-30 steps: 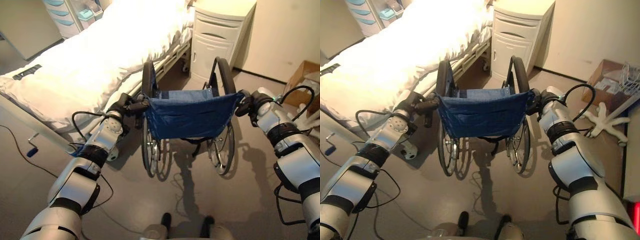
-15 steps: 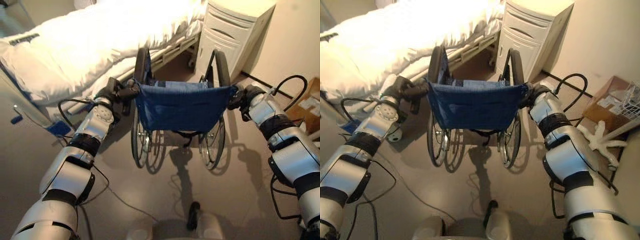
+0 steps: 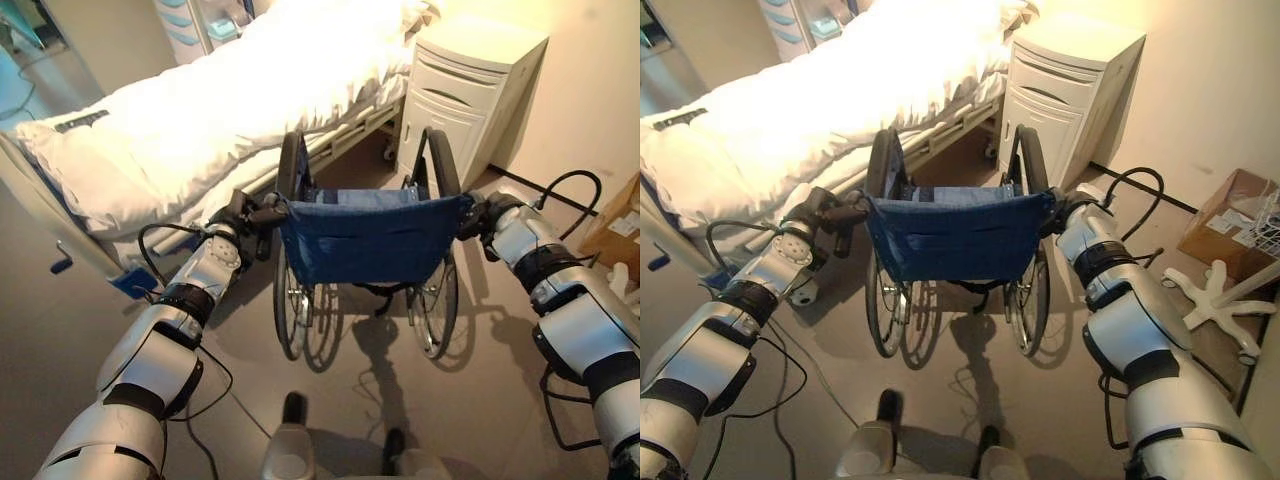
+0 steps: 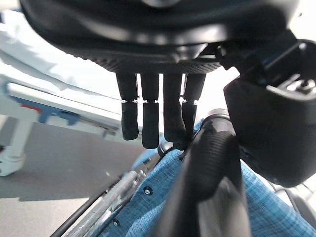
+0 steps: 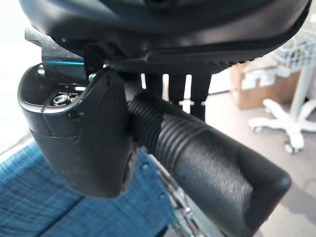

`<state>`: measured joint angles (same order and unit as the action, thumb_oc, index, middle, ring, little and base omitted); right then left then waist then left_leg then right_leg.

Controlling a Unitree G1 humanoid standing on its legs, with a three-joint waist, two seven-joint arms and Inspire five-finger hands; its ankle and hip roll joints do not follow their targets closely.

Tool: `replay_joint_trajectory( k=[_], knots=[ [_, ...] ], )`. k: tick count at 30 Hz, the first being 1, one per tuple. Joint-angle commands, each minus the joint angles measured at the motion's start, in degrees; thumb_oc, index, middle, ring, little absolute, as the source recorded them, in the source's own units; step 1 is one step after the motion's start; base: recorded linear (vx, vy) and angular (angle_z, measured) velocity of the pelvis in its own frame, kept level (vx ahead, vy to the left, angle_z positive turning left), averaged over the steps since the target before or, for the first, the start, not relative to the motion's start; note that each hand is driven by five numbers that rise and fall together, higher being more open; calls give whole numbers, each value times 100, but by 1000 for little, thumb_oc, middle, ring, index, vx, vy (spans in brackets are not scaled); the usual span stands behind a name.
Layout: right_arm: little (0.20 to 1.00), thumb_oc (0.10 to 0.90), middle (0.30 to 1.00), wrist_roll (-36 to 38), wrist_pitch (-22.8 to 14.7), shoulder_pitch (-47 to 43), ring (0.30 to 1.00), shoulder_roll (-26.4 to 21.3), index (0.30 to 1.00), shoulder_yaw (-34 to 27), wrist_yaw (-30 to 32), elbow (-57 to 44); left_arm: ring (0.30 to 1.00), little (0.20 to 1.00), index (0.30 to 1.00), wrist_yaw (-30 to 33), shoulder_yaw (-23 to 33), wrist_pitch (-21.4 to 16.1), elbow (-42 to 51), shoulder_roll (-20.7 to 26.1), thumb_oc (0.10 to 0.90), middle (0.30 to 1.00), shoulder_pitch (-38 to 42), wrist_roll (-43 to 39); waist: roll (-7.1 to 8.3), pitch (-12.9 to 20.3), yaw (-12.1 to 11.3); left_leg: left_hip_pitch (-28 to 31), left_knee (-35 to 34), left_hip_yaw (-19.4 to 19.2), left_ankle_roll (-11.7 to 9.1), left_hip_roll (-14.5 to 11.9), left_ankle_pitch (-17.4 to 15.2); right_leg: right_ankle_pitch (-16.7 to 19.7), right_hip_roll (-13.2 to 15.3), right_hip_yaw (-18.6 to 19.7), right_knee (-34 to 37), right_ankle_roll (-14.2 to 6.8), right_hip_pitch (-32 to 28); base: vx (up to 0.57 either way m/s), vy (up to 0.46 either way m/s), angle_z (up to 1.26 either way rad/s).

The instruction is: Push the wheelchair next to the bed

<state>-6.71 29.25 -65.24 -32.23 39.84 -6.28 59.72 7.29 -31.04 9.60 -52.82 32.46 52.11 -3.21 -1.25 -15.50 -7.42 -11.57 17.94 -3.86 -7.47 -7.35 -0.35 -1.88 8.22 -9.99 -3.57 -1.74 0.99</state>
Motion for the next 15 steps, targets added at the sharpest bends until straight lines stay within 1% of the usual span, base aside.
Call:
replay_joint_trajectory(
  k=[1, 3, 5, 6, 7, 10, 11, 14, 15],
  knots=[
    [300, 400, 300, 296, -957, 187, 300, 505, 300, 231, -456, -557, 300, 300, 300, -41, -108, 33, 33, 260, 400, 300, 539, -122, 325, -541, 111, 474, -1597, 330, 280, 252, 886, 447, 134, 121, 75, -573, -578, 136, 168, -56],
    [300, 400, 300, 303, -1150, 181, 300, 584, 300, 168, -283, -428, 300, 300, 300, -7, -174, 170, 58, 287, 400, 300, 707, -81, 318, -516, 86, 639, -1861, 342, 342, 335, 837, 588, 247, 124, 131, -718, -381, 15, 92, -27],
    [300, 400, 300, 304, -1167, 134, 300, 646, 300, 160, -214, -402, 300, 300, 300, 36, -192, 185, 10, 279, 400, 300, 784, -55, 332, -510, 73, 636, -1936, 325, 350, 334, 848, 647, 281, 111, 165, -768, -304, -36, 61, 19],
    [300, 400, 300, 313, -1138, 23, 300, 713, 300, 176, -145, -421, 300, 300, 300, 133, -225, 217, -45, 247, 400, 300, 905, -60, 331, -518, 76, 642, -2046, 227, 374, 362, 853, 772, 352, 18, 221, -841, -177, -23, 114, -1],
    [300, 400, 300, 295, -1139, -4, 300, 746, 300, 179, -131, -428, 300, 300, 300, 168, -219, 221, -52, 227, 400, 300, 914, -50, 329, -519, 70, 650, -2073, 184, 376, 364, 856, 810, 374, -30, 234, -855, -153, -18, 156, -32],
    [300, 400, 300, 241, -1129, -111, 300, 883, 300, 181, -94, -415, 300, 300, 300, 253, -162, 217, -63, 199, 400, 300, 866, 65, 325, -505, -20, 676, -2142, -48, 388, 353, 833, 940, 484, -378, 254, -890, -73, 30, 94, -54],
    [300, 400, 300, 257, -1093, -165, 300, 949, 300, 194, -93, -399, 300, 300, 300, 279, -119, 191, -92, 201, 400, 300, 823, 136, 346, -486, -75, 677, -2164, -185, 387, 333, 820, 999, 528, -566, 294, -913, -56, 29, 45, -43],
    [300, 400, 300, 282, -1068, -247, 300, 1075, 300, 228, -12, -405, 300, 300, 300, 335, -55, 169, -111, 212, 400, 300, 763, 191, 396, -466, -139, 665, -2194, -383, 394, 305, 799, 1105, 582, -755, 383, -941, -24, 28, 40, -34],
    [300, 400, 300, 272, -1085, -255, 300, 1102, 300, 226, 9, -389, 300, 300, 300, 357, -44, 152, -123, 202, 400, 300, 750, 202, 399, -460, -143, 657, -2201, -405, 400, 307, 795, 1119, 590, -764, 392, -944, -12, 26, 46, -21]
  ],
)
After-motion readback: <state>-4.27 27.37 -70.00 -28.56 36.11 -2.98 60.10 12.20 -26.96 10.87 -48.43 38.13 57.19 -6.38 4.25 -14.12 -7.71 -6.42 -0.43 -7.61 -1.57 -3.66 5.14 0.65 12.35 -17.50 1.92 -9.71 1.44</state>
